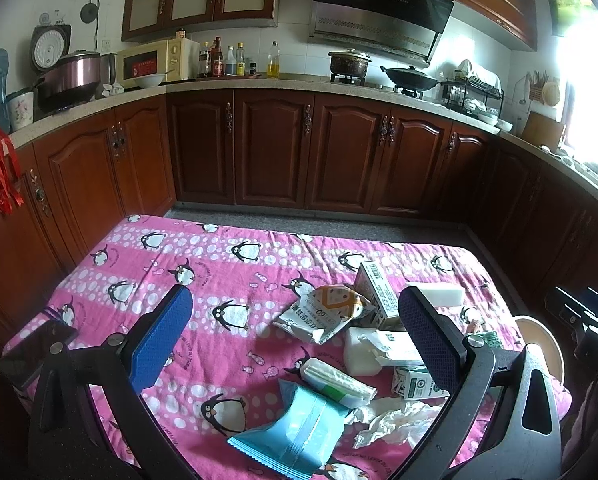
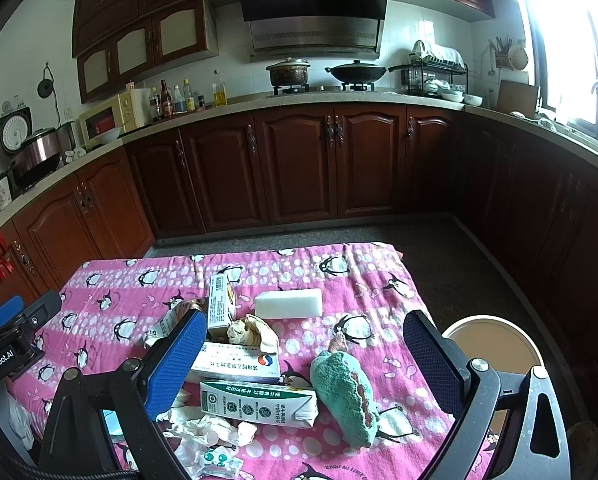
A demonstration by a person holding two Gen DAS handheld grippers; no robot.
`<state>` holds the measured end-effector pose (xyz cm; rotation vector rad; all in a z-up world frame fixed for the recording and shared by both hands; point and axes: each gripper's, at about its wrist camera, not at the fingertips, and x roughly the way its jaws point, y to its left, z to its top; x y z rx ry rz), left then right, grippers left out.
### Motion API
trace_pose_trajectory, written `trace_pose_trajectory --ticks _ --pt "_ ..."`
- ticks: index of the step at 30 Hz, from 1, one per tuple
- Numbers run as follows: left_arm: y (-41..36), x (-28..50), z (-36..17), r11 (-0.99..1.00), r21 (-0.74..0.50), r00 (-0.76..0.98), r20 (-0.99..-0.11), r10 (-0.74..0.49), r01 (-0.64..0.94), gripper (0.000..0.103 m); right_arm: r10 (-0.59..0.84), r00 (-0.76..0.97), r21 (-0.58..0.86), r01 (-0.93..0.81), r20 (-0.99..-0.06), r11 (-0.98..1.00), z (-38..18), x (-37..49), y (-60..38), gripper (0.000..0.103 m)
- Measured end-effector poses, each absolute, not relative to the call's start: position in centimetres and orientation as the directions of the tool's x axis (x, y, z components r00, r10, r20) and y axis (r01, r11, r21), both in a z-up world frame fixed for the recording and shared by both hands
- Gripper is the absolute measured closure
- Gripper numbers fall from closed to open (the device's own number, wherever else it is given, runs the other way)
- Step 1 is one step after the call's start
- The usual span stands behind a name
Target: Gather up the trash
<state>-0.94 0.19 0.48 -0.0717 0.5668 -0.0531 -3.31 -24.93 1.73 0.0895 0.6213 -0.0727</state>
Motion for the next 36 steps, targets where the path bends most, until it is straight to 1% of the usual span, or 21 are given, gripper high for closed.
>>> trace_pose_trajectory --ticks 36 --pt "-0.13 -1.25 0.66 0.997 -0.076 0.849 -0.524 -0.066 0.031 0.001 -0.042 0.807 0.061 0.097 -0.589 0.993 1.67 -3.32 -25.02 0.005"
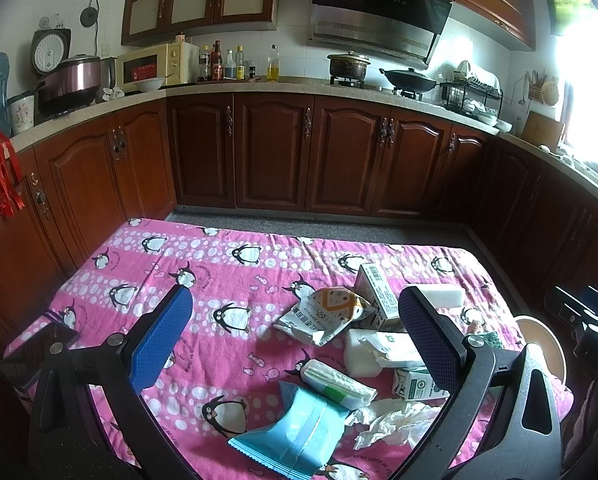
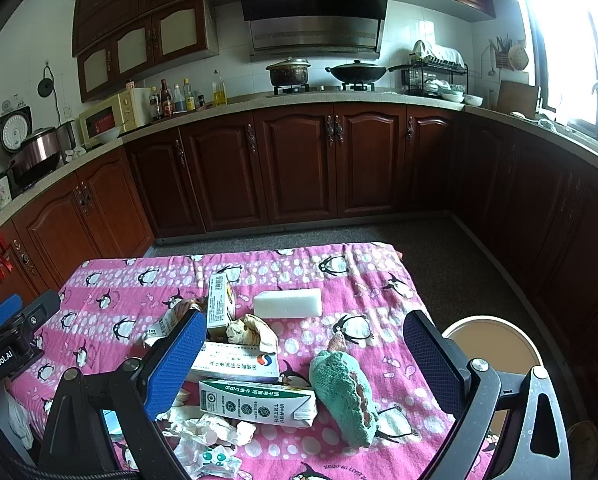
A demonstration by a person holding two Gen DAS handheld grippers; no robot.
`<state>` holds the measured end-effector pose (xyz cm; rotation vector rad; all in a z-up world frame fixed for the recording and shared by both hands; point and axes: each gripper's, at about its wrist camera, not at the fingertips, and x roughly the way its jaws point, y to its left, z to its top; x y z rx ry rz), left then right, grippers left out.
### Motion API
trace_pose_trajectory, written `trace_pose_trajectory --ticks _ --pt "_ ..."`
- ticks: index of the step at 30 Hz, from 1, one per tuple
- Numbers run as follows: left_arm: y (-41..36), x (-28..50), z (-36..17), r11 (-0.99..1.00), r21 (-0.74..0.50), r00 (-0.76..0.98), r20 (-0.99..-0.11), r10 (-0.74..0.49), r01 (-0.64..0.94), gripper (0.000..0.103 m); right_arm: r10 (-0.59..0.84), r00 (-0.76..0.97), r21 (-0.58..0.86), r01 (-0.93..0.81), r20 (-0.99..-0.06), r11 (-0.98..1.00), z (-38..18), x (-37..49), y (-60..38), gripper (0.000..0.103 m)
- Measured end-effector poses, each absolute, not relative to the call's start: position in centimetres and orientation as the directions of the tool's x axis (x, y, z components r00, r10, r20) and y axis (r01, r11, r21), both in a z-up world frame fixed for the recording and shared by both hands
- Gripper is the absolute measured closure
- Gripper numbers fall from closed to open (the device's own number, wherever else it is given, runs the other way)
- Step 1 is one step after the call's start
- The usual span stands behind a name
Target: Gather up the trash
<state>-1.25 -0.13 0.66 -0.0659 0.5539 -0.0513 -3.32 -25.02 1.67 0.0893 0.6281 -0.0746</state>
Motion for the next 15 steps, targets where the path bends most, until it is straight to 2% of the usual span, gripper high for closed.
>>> trace_pose_trajectory --ticks 15 --pt "0.39 -1.36 0.84 0.997 -0.074 0.859 -0.509 -0.061 0.027 0.001 -0.040 0.805 0.062 0.095 -0.592 0.994 1.68 -3.38 -25.07 0.005"
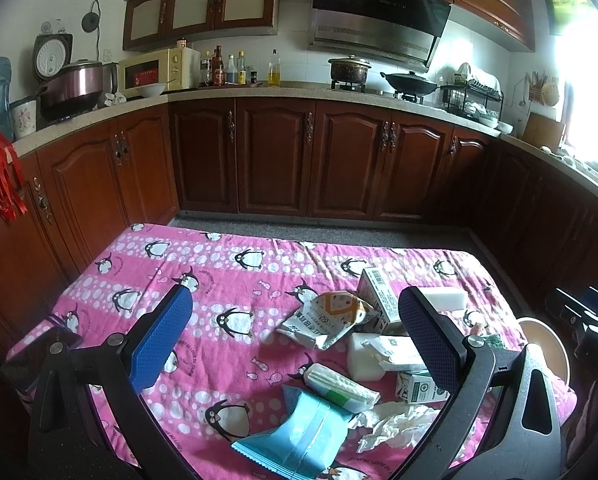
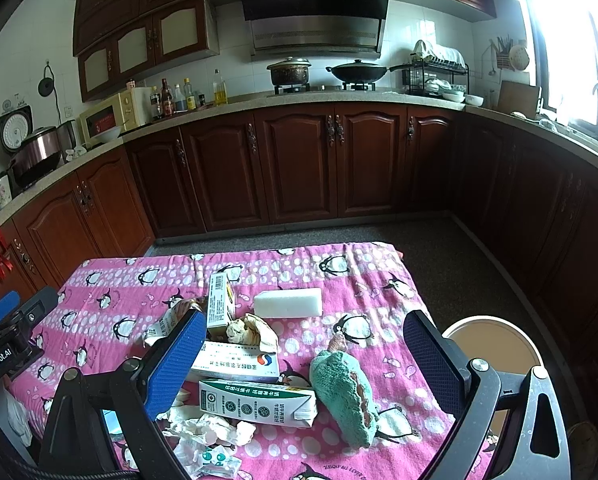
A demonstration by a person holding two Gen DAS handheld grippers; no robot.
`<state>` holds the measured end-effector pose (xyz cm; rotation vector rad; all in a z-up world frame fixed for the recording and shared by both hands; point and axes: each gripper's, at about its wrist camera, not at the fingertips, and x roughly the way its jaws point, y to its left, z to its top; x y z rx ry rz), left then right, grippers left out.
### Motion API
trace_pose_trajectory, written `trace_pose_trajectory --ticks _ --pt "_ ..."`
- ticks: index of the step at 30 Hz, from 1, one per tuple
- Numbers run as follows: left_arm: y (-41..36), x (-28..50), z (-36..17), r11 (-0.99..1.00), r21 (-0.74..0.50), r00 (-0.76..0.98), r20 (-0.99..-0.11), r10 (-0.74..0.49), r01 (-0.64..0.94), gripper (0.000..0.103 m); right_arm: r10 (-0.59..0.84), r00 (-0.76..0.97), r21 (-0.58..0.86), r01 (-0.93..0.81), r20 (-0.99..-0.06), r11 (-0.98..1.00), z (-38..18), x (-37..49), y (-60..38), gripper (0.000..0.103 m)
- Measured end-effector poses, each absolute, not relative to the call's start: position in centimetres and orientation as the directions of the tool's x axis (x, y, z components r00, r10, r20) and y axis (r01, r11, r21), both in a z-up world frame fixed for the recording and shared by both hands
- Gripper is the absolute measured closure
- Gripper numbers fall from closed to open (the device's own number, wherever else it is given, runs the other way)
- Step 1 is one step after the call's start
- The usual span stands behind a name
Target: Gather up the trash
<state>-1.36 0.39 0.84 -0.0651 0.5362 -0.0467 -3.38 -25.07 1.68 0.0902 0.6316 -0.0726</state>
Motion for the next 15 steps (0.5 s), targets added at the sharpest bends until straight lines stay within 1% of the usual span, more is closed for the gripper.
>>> trace_pose_trajectory --ticks 15 --pt "0.72 -0.97 -0.08 0.997 -0.074 0.847 -0.529 -0.056 0.020 0.001 -0.041 0.788 0.055 0.094 -0.614 0.994 1.25 -2.91 -24.98 0.005"
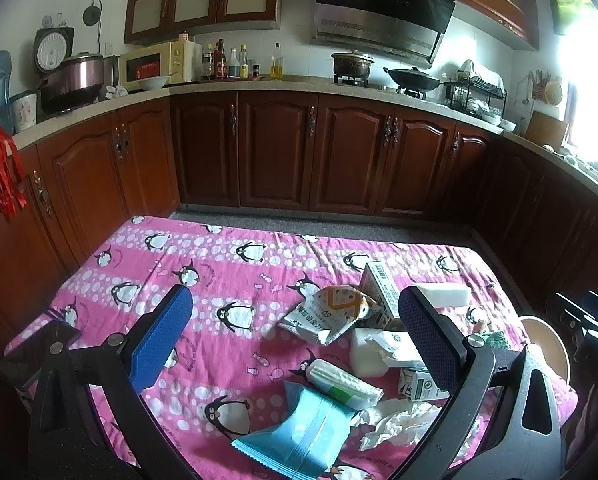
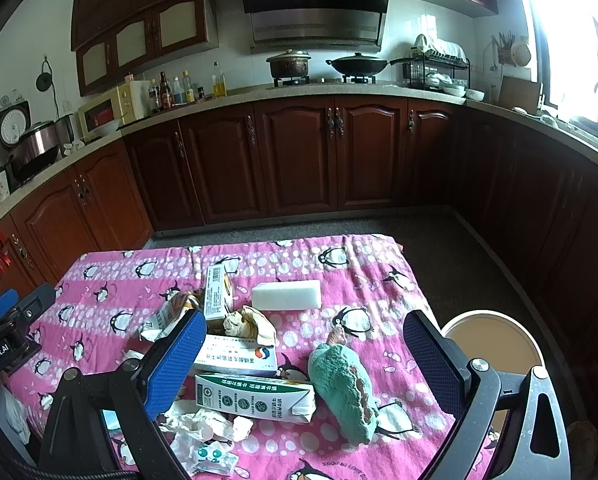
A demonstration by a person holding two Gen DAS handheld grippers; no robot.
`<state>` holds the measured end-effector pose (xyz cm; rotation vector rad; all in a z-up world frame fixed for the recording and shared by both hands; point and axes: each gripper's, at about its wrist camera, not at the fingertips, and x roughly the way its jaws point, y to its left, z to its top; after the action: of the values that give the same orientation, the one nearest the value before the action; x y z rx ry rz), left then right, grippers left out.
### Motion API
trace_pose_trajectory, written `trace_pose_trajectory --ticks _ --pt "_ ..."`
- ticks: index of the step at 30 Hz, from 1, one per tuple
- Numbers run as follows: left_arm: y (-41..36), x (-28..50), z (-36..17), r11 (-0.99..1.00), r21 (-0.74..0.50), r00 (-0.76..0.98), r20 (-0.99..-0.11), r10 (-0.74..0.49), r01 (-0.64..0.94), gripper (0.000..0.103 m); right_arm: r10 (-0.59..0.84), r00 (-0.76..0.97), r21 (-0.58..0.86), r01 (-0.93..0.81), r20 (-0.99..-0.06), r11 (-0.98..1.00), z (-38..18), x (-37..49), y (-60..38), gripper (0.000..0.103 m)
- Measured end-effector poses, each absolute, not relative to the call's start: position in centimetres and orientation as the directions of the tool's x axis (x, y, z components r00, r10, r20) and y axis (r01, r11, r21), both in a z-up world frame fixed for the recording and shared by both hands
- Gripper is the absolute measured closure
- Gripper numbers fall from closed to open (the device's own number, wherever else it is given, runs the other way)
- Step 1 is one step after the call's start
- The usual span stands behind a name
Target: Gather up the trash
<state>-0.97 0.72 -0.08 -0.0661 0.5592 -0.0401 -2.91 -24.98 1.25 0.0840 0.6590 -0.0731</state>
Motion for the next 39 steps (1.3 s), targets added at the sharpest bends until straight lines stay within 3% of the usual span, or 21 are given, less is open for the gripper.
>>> trace_pose_trajectory --ticks 26,39 --pt "0.9 0.1 -1.8 0.997 -0.080 0.816 -0.576 -0.045 -0.002 0.001 -0.026 0.746 0.048 0.077 -0.665 0.996 -0.6 -1.9 -24.6 0.005" --pt "1.6 0.9 -3.3 0.996 -0.087 0.776 -0.629 -0.056 0.001 0.001 0.006 0.637 0.081 0.089 -0.771 0.993 -3.4 -0.4 -25.0 0.004"
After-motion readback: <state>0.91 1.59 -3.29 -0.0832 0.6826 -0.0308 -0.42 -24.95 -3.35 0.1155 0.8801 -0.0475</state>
